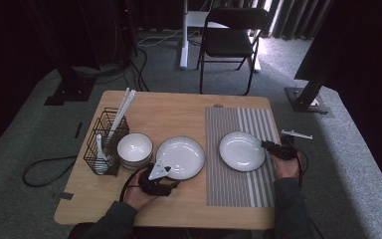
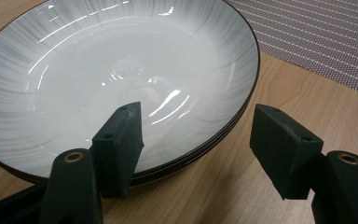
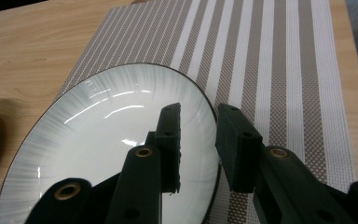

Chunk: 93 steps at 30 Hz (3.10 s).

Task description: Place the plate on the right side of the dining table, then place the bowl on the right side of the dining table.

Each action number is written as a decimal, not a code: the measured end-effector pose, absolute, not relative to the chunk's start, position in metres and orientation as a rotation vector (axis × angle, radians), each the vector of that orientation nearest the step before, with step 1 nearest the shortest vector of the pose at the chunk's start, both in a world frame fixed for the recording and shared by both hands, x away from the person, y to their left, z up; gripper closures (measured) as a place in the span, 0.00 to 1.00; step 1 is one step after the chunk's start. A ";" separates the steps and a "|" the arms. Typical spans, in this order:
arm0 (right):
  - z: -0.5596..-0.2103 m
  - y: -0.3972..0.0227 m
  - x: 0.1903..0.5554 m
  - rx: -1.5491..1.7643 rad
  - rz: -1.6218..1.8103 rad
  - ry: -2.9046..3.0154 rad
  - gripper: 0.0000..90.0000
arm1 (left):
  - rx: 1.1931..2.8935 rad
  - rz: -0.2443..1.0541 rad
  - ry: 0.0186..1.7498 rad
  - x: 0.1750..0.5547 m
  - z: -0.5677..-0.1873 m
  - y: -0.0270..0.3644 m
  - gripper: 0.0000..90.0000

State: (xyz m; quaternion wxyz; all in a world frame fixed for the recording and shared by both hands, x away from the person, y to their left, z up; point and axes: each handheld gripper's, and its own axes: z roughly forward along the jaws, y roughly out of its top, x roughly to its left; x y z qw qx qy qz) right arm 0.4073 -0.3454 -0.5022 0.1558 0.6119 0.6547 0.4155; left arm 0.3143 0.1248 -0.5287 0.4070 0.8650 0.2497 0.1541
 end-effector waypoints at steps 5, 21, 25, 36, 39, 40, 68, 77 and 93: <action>-0.501 -0.337 0.403 1.710 1.194 1.864 0.76 | 2.181 0.396 0.629 0.314 -0.529 0.125 0.40; -0.496 -0.319 0.397 1.614 1.193 1.930 0.68 | 2.166 0.422 0.634 0.311 -0.527 0.127 0.40; -0.489 -0.310 0.395 1.561 1.197 1.938 0.67 | 2.165 0.423 0.636 0.312 -0.527 0.128 0.40; -0.483 -0.293 0.392 1.458 1.172 2.003 0.64 | 2.165 0.430 0.637 0.312 -0.526 0.129 0.40; -0.483 -0.289 0.392 1.435 1.186 2.010 0.61 | 2.168 0.429 0.637 0.312 -0.526 0.129 0.40; -0.483 -0.288 0.391 1.429 1.184 2.017 0.61 | 2.167 0.429 0.637 0.312 -0.526 0.129 0.40; -0.482 -0.249 0.388 1.291 1.158 2.153 0.60 | 2.168 0.425 0.634 0.311 -0.526 0.129 0.40; -0.479 -0.239 0.387 1.262 1.166 2.192 0.59 | 2.167 0.421 0.633 0.311 -0.525 0.129 0.40; -0.478 -0.224 0.384 1.217 1.156 2.234 0.58 | 2.163 0.421 0.625 0.307 -0.523 0.130 0.40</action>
